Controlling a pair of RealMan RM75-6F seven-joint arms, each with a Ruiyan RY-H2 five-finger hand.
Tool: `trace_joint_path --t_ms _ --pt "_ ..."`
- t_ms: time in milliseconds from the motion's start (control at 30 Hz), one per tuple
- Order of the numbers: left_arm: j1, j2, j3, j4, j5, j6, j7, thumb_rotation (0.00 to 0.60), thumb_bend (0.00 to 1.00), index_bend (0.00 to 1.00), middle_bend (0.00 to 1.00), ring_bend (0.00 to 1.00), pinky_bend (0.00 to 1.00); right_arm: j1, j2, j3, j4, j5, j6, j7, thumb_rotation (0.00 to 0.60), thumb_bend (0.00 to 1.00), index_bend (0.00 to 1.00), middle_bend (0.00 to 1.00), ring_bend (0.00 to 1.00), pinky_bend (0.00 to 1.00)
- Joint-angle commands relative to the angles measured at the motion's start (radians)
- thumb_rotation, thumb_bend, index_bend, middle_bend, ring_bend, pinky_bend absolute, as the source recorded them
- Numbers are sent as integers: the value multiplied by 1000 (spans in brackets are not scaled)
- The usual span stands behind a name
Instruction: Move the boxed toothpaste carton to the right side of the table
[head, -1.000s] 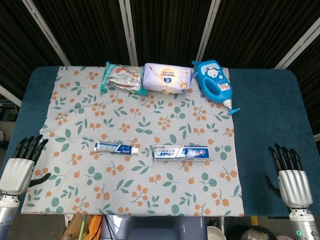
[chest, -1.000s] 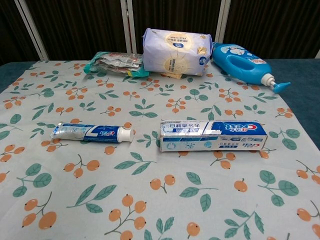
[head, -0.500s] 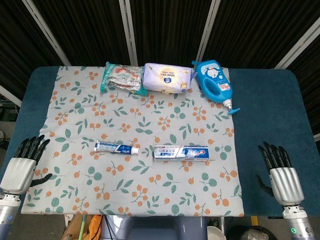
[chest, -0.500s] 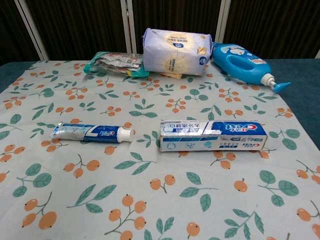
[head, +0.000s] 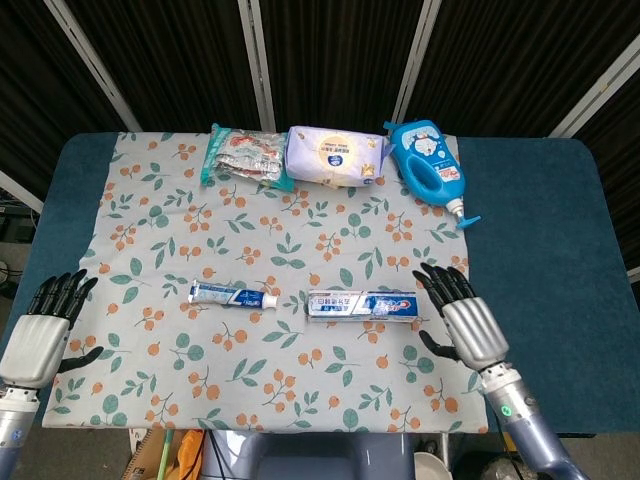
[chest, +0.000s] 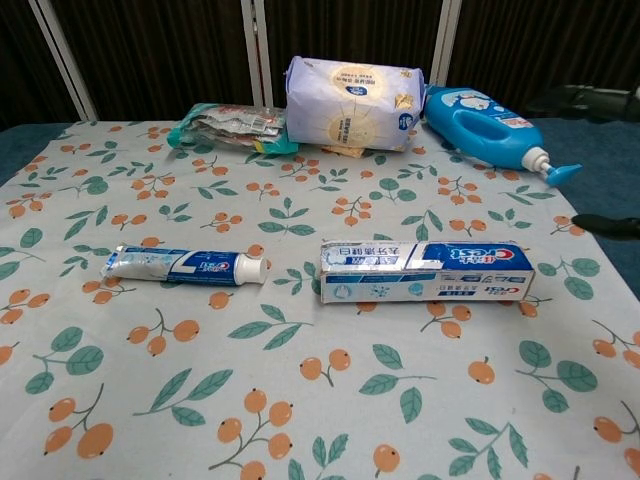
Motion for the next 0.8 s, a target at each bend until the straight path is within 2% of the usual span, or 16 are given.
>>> trace_joint_path --t_ms 33,200,333,633,800 --pt "-1 3 3 -1 1 -4 -4 600 16 0 0 0 0 93 -99 47 7 142 -97 -128 600 336 0 33 19 42" --pt "-5 11 5 -8 -6 -19 -14 600 16 0 0 0 0 158 -192 60 75 253 -136 -223 600 336 0 54 46 47" --pt "-8 16 3 -15 -17 -31 -21 600 17 0 0 0 0 190 -248 70 129 312 -147 -247 600 337 0 68 63 61" --pt "-12 20 0 -20 -27 -42 -26 600 17 0 0 0 0 247 -338 65 249 382 -152 -288 600 336 5 125 129 90" --pt "-13 21 -1 -23 -31 -44 -31 600 17 0 0 0 0 259 -365 53 294 398 -151 -278 600 336 61 175 181 112"
